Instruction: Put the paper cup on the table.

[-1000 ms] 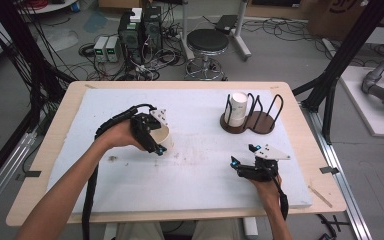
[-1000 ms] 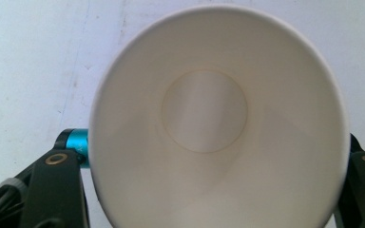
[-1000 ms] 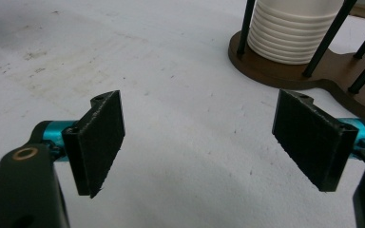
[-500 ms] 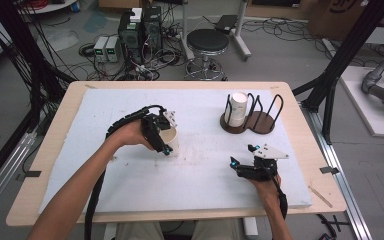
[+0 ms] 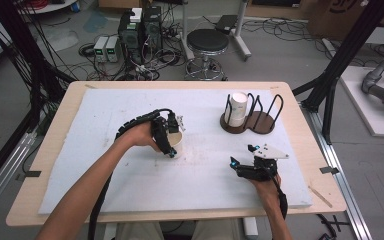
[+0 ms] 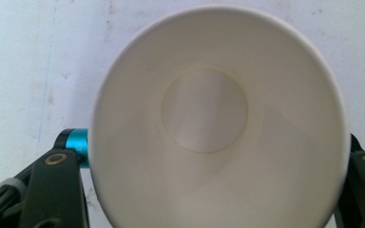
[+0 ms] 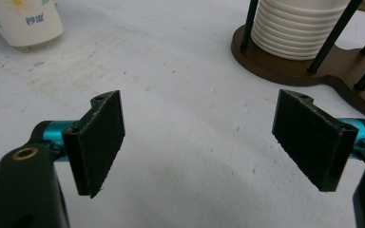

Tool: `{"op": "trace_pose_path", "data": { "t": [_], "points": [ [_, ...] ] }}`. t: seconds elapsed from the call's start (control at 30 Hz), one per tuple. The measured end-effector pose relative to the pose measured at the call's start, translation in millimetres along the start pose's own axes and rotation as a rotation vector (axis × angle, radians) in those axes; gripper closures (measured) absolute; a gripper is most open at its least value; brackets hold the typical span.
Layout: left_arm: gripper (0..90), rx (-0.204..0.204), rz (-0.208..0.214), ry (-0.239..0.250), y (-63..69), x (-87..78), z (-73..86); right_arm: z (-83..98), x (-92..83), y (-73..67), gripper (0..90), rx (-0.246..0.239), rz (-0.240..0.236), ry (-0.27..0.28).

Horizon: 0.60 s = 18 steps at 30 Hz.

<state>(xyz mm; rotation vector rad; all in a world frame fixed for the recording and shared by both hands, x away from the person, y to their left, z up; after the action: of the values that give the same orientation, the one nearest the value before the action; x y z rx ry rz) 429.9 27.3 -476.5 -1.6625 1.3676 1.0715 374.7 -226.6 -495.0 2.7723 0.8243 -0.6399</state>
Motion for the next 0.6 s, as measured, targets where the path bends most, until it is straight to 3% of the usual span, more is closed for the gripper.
{"op": "trace_pose_path", "data": {
  "t": [0.17,0.27,0.37,0.43,0.6],
  "points": [
    [28.5,0.015,-0.005,0.006,1.3,6.7,-6.4,0.1,-0.3,0.0,18.5,0.014,-0.003,0.001],
    [27.3,0.004,-0.006,0.019,1.9,8.9,-9.1,-0.2,-0.5,0.8,18.6,0.009,-0.002,0.005],
    [25.5,-0.008,-0.002,0.041,1.3,10.3,-9.1,-0.2,-0.5,0.7,18.6,0.016,-0.004,0.006],
    [24.7,-0.008,0.026,0.059,3.2,12.7,-7.4,-0.1,-0.4,0.8,18.6,0.016,-0.005,0.005],
    [19.7,-0.028,0.03,0.11,3.4,17.6,-4.7,-0.1,-0.4,0.8,18.6,0.016,-0.007,0.005]
  ]
}}
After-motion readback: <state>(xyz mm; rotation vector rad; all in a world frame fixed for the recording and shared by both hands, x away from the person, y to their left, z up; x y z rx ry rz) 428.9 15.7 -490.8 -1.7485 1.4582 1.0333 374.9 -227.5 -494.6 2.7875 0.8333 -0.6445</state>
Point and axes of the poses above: each handheld gripper's, and its own axes: x roughly forward along the jaws, z roughly out of its underside, y roughly to its right, the point moved 9 cm from there along x, roughly forward along the jaws, and after that the axes turned 3 degrees about y, right-handed, at the moved point
